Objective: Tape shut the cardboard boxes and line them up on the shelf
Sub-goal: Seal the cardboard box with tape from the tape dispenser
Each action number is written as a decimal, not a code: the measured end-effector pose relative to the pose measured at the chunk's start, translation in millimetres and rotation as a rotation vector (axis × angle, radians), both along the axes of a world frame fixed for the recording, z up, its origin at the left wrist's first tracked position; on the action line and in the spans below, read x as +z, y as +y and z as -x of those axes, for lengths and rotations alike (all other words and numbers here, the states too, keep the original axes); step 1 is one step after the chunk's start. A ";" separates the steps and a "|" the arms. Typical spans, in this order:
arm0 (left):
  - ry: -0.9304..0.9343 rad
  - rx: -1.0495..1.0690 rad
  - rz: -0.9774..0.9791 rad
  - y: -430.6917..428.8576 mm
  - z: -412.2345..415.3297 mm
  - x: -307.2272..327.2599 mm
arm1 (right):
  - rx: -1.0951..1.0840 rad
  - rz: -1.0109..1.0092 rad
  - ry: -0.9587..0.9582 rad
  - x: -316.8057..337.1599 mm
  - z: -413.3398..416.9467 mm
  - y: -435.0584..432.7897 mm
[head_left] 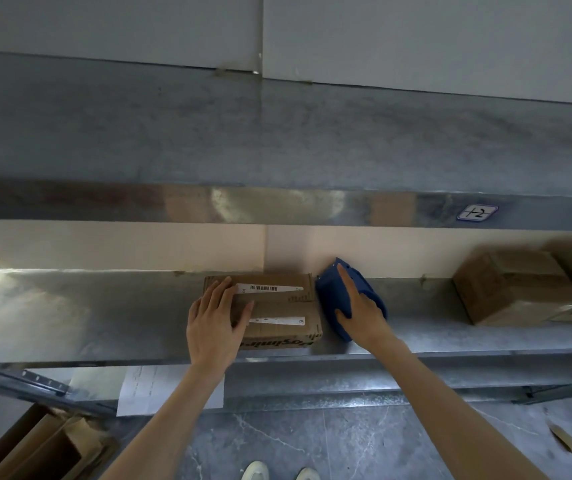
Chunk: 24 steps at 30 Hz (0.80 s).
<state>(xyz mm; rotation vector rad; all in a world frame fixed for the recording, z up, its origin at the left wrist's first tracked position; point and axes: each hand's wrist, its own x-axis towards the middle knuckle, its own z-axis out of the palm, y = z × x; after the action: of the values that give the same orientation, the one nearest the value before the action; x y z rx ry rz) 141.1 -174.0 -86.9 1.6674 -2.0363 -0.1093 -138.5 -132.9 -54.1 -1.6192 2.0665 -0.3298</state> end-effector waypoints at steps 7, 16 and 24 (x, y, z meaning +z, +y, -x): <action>0.026 -0.080 -0.040 -1.4 -8.3 6.3 | 0.045 0.057 -0.035 22.4 7.5 5.5; 0.034 -0.155 -0.045 -5.9 -19.1 5.0 | 0.158 0.246 0.314 37.6 -11.0 7.1; 0.058 -0.158 -0.042 -5.5 -18.3 6.0 | 0.177 0.236 -0.023 11.2 -58.5 -8.7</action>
<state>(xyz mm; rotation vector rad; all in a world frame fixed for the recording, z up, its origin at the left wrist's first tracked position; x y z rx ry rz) 159.4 -179.5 -80.9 1.5079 -2.1333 -0.2537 -80.0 -141.6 -42.9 -1.9114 1.9071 -0.5439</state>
